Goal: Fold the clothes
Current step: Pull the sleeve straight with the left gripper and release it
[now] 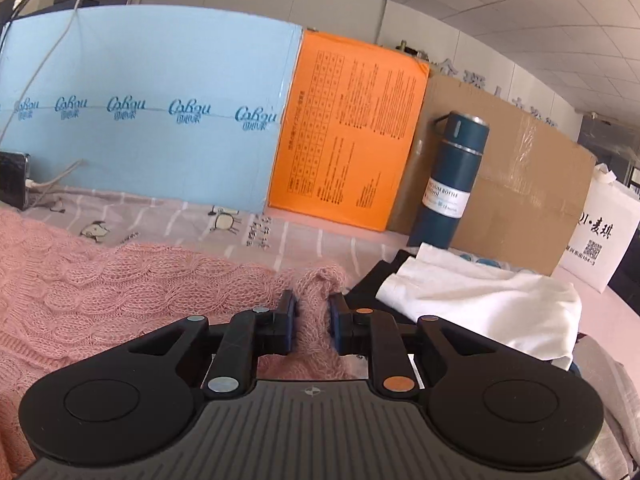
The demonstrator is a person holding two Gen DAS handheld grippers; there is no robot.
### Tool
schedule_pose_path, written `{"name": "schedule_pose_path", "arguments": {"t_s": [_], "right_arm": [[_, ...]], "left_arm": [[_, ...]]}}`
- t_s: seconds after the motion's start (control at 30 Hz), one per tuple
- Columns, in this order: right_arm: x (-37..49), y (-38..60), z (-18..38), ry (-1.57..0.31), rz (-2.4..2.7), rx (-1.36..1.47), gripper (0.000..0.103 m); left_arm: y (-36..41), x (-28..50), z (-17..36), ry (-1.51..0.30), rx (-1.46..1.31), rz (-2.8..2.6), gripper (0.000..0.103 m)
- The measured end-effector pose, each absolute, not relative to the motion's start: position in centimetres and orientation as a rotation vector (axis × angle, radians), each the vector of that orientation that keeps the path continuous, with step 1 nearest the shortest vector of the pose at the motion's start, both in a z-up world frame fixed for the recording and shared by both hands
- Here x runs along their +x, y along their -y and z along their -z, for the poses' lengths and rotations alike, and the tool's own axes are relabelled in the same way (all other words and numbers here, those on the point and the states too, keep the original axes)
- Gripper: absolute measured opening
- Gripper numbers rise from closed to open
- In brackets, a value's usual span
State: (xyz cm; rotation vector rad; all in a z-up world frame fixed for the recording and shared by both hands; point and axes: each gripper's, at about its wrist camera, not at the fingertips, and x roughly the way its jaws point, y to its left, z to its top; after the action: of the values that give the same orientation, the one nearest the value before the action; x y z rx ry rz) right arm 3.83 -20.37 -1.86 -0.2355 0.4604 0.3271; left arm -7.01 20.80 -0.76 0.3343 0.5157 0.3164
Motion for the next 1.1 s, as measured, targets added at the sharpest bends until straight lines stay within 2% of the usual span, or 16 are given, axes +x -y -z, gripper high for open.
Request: {"name": "schedule_pose_path", "arguments": {"t_s": [0.1,0.17,0.2,0.23,0.27,0.37,0.53,0.63,0.8,0.87,0.9,0.93,1.0,1.1], "right_arm": [[5.9,20.7,2.8,-0.517,-0.289,-0.241,0.019],[7.0,21.0,3.3,-0.546,-0.264,-0.239,0.027],[6.8,21.2,3.2,-0.535,-0.257,-0.223,0.032],[6.6,21.5,3.1,-0.524,-0.249,-0.207,0.043],[6.4,21.8,3.0,-0.514,-0.244,-0.189,0.051],[5.7,23.2,2.6,-0.471,-0.244,-0.102,0.064],[3.1,25.2,1.3,-0.350,-0.288,0.051,0.073],[0.9,24.8,0.9,-0.333,-0.356,0.078,0.076],[-2.7,24.2,0.2,-0.303,-0.468,0.123,0.079],[-4.2,23.9,-0.1,-0.291,-0.514,0.141,0.081],[-4.9,23.8,-0.2,-0.285,-0.536,0.150,0.081],[-5.6,23.7,-0.4,-0.279,-0.559,0.159,0.083],[-7.0,23.4,-0.5,-0.268,-0.601,0.170,0.083],[-7.9,22.5,0.3,-0.269,-0.646,0.124,0.083]], "left_arm": [[-21.5,-5.4,2.7,-0.602,0.349,-0.325,0.024],[-21.9,-5.1,3.5,-0.620,0.359,-0.345,0.035],[-22.0,-5.1,3.5,-0.612,0.361,-0.372,0.050],[-22.2,-5.3,3.1,-0.597,0.360,-0.397,0.065],[-22.3,-5.7,2.6,-0.578,0.353,-0.408,0.068],[-22.6,-7.7,0.5,-0.515,0.325,-0.430,0.069],[-24.0,-16.7,-3.0,-0.412,0.001,-0.426,0.080],[-24.2,-22.7,-2.1,-0.427,-0.214,-0.377,0.085],[-20.9,-26.1,1.4,-0.572,-0.258,-0.276,0.085],[-18.8,-25.9,2.8,-0.613,-0.162,-0.273,0.082],[-17.6,-25.9,3.2,-0.609,-0.088,-0.279,0.072],[-16.9,-25.8,3.2,-0.599,-0.058,-0.248,0.045],[-15.8,-25.6,3.0,-0.581,-0.009,-0.178,0.011],[-14.8,-25.4,2.5,-0.532,0.182,-0.250,0.011]]}}
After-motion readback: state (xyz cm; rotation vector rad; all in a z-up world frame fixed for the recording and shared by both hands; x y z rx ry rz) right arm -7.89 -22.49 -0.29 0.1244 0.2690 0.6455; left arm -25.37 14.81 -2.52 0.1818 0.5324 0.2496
